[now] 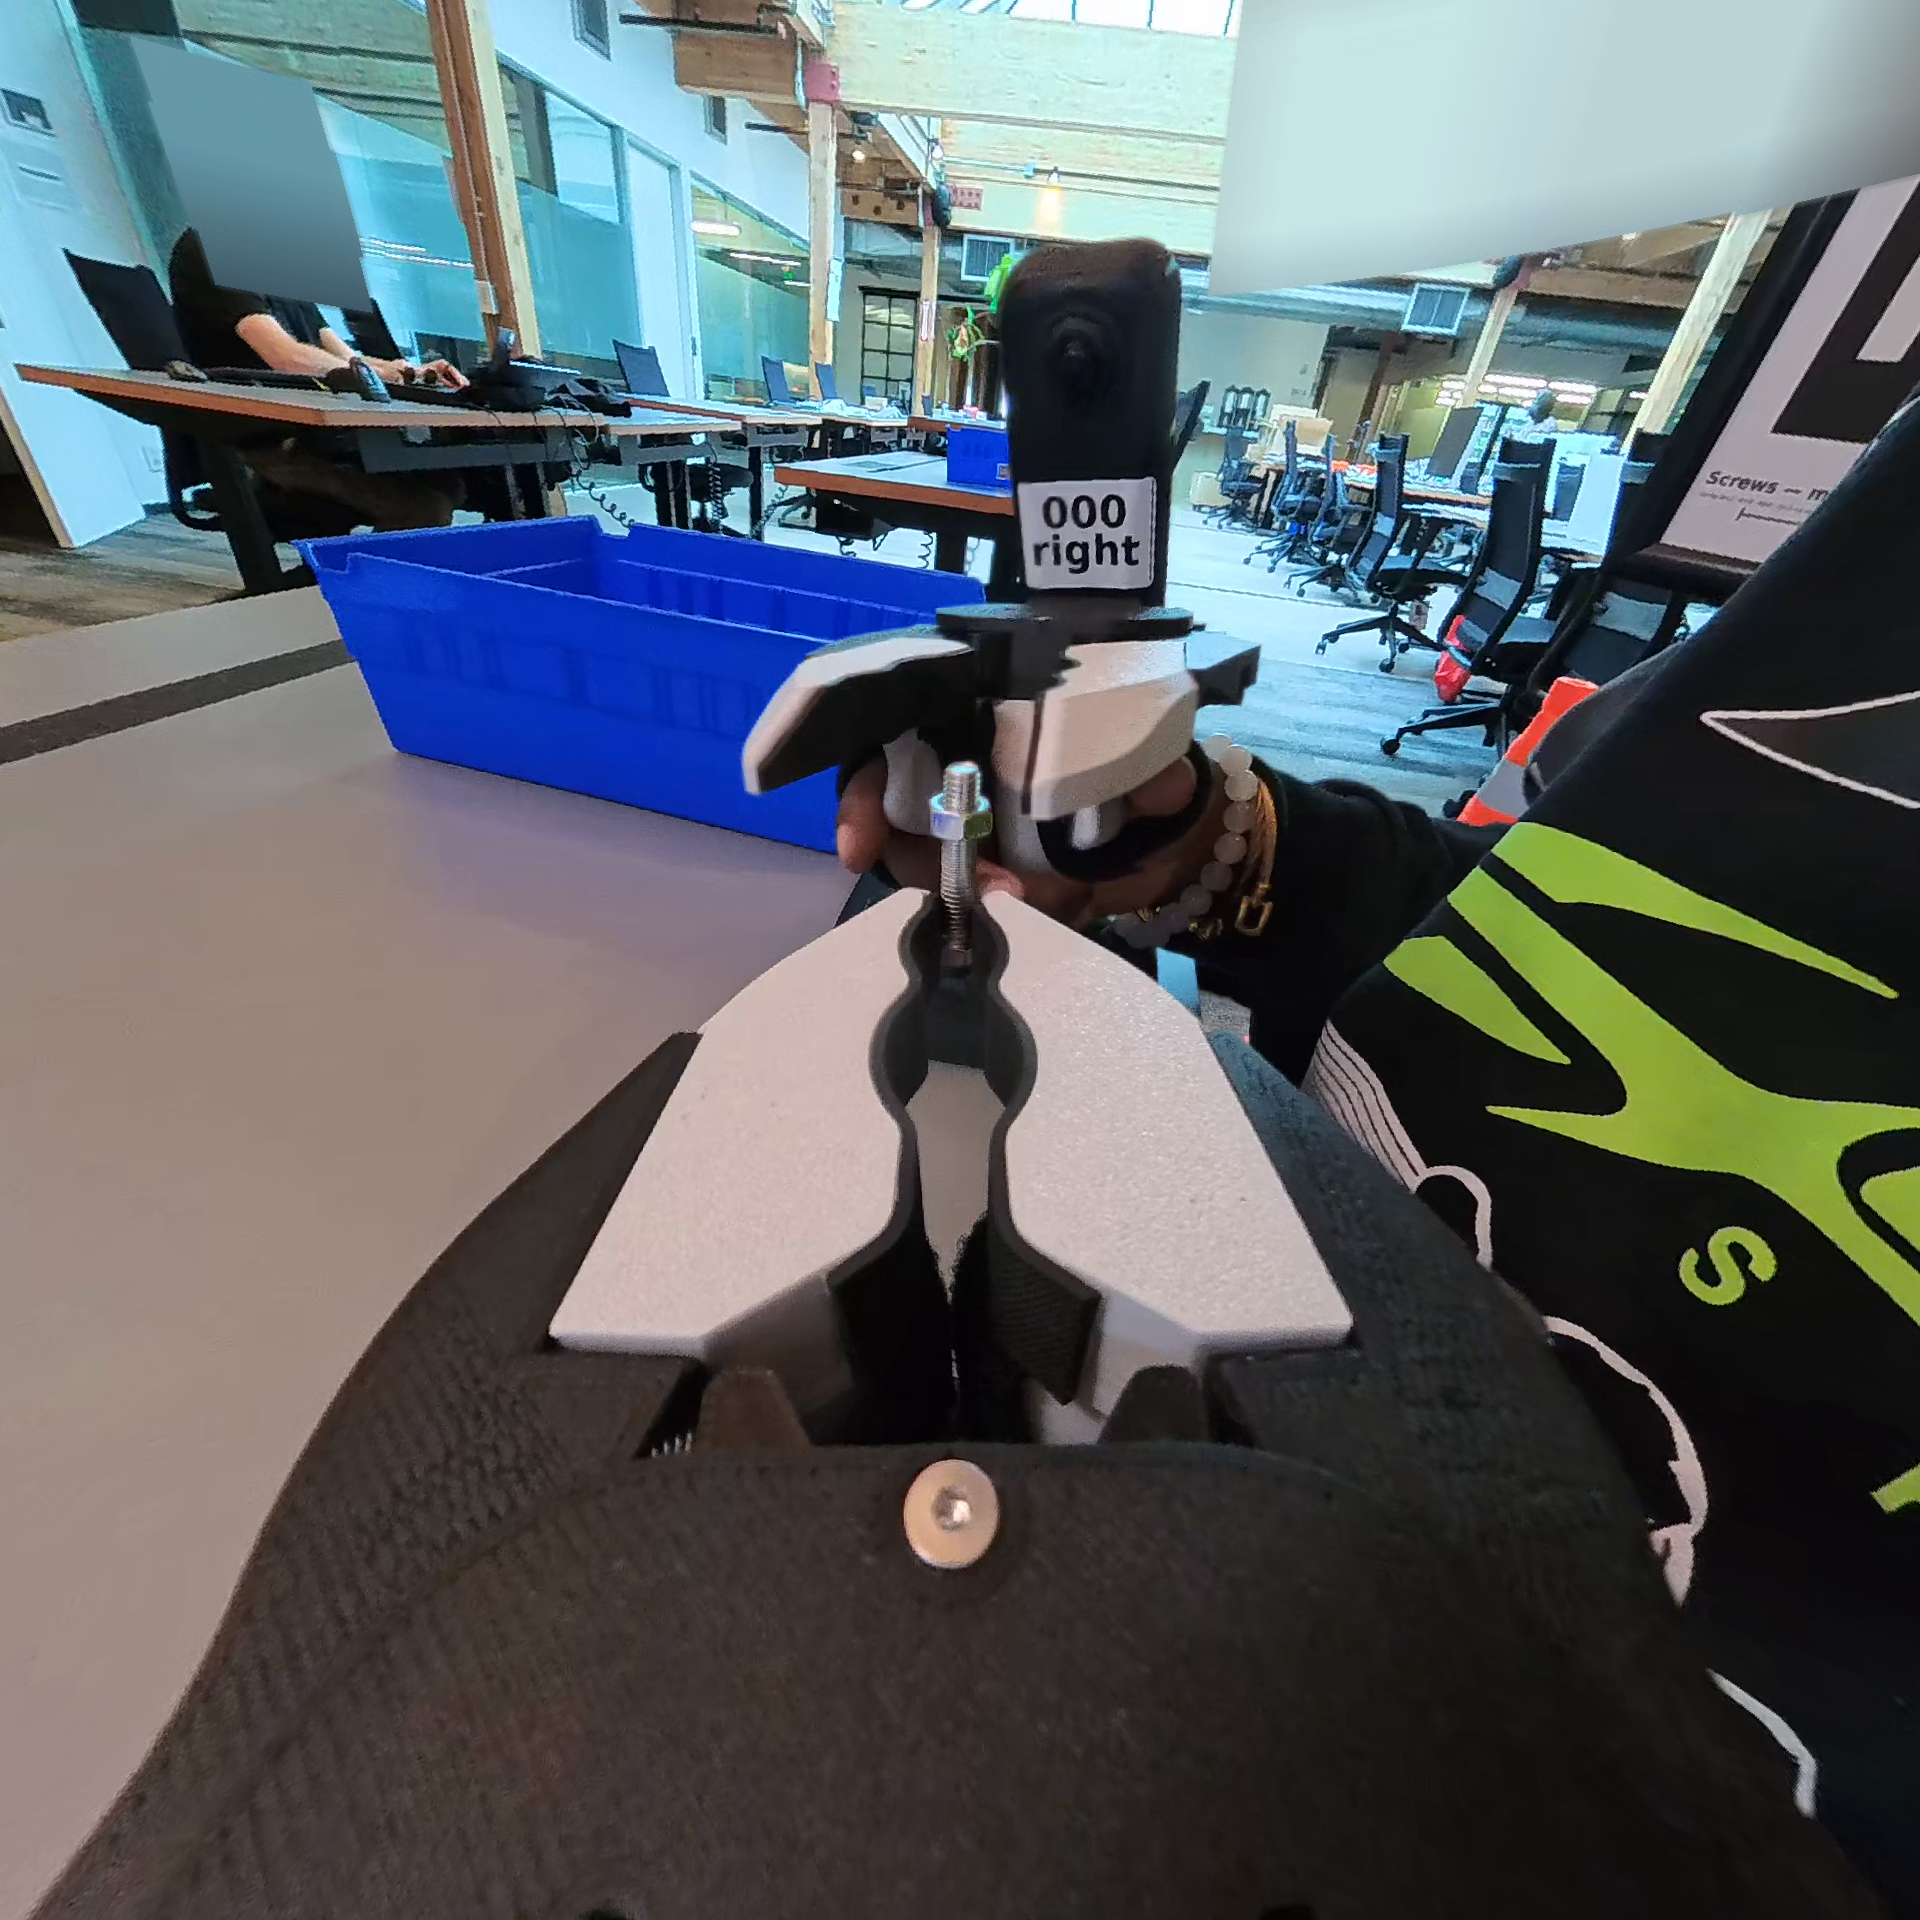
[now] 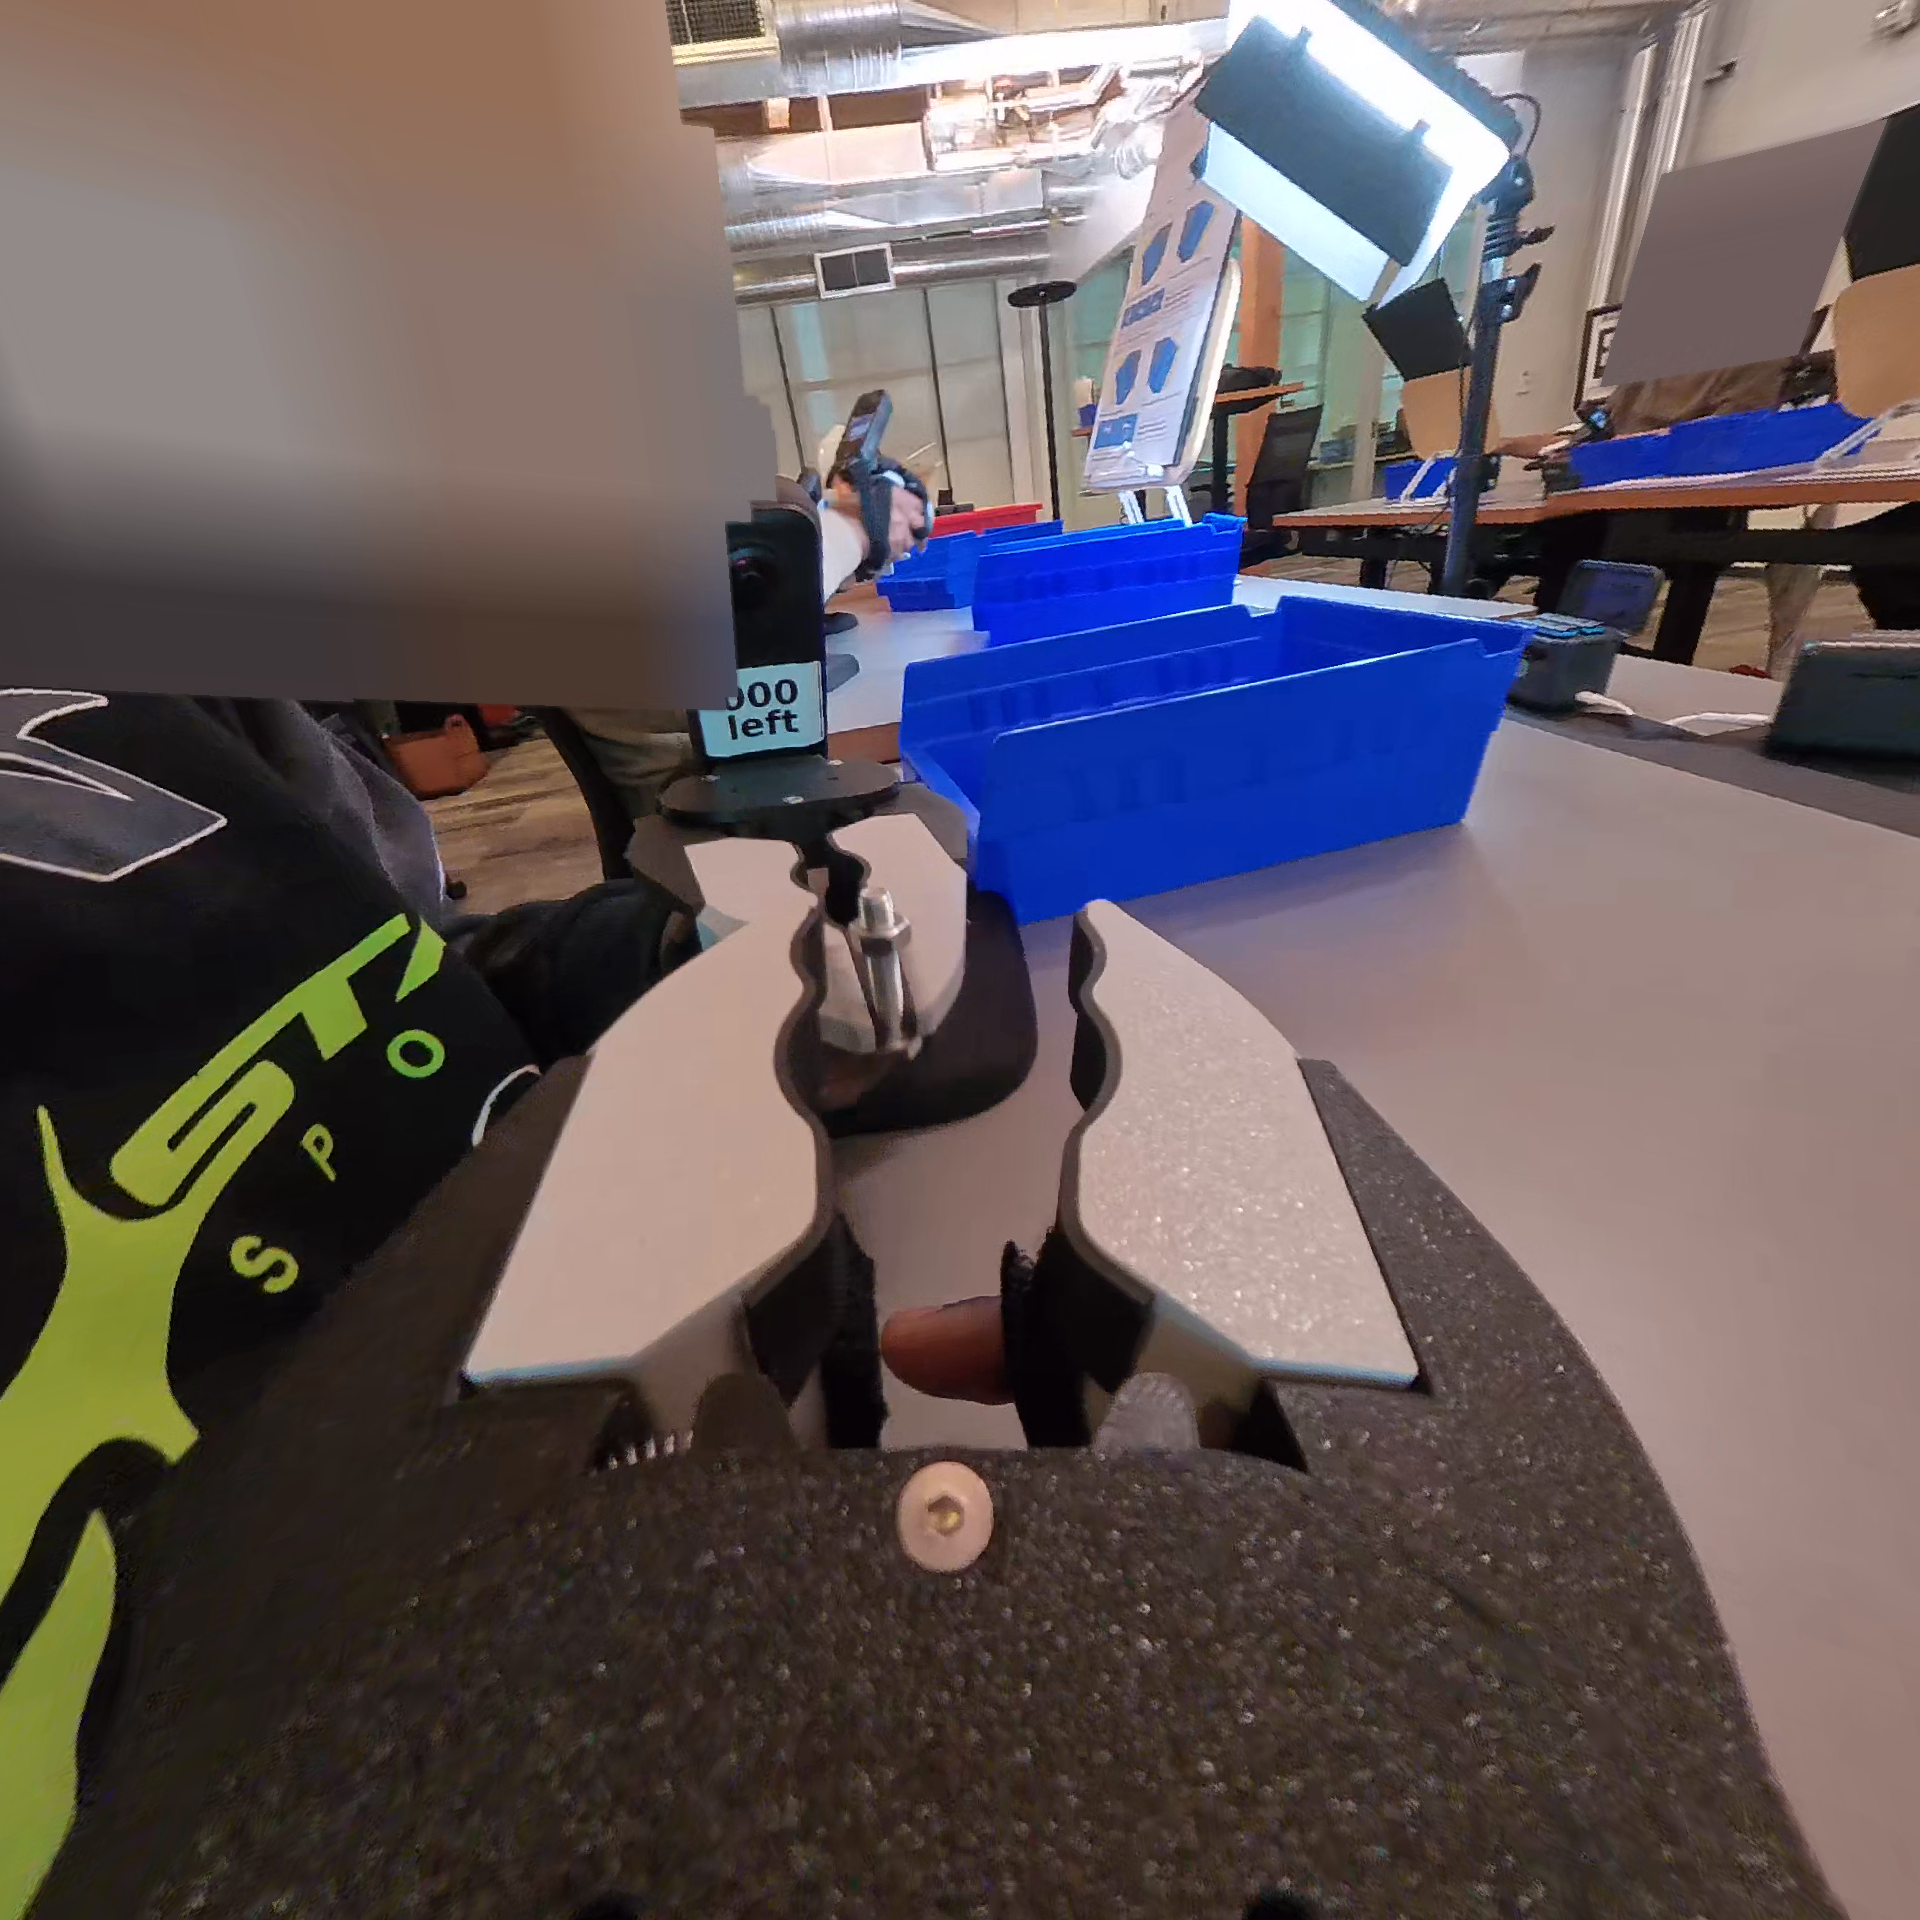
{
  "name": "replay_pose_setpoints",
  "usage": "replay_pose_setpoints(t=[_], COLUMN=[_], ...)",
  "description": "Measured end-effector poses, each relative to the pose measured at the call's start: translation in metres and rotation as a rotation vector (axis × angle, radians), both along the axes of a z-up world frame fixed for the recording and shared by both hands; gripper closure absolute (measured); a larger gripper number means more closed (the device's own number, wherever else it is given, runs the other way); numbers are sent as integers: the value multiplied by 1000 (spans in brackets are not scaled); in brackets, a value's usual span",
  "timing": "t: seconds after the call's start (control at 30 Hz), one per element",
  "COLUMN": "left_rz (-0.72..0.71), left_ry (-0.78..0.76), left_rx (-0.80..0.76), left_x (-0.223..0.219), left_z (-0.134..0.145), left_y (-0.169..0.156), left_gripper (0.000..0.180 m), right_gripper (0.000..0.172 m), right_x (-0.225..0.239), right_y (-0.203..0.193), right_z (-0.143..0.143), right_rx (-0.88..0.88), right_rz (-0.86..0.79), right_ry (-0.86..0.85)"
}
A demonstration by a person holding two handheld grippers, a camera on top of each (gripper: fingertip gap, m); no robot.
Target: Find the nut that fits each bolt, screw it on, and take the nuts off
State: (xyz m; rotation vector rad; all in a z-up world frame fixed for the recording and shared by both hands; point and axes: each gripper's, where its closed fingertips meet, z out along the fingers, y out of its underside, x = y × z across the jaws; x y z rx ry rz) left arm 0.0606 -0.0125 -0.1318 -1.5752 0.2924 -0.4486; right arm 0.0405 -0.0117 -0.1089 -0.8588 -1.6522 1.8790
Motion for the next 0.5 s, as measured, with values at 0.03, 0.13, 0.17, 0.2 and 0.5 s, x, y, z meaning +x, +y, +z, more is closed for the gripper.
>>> replay_pose_setpoints(t=[0.03, 0.13, 0.17, 0.2, 0.5], left_rz=[2, 1, 1, -1, 0], left_ry=[4, 9, 10, 12, -18], left_rx=[-2, -1, 0, 2, 10], left_x=[0, 1, 1, 1, -2], left_z=[0, -1, -1, 0, 2], left_y=[0, 0, 0, 0, -1], left_gripper=[175, 175, 175, 175, 175], right_gripper=[125, 123, 123, 123, 147], right_x=[-3, -10, -11, -12, -1], right_y=[-4, -11, -11, -10, 38], right_z=[0, -1, -2, -3, -2], right_rx=[-3, -6, -3, 2, 0], right_rz=[4, 1, -1, -9, -144], right_ry=[-2, -10, -13, -18, 8])
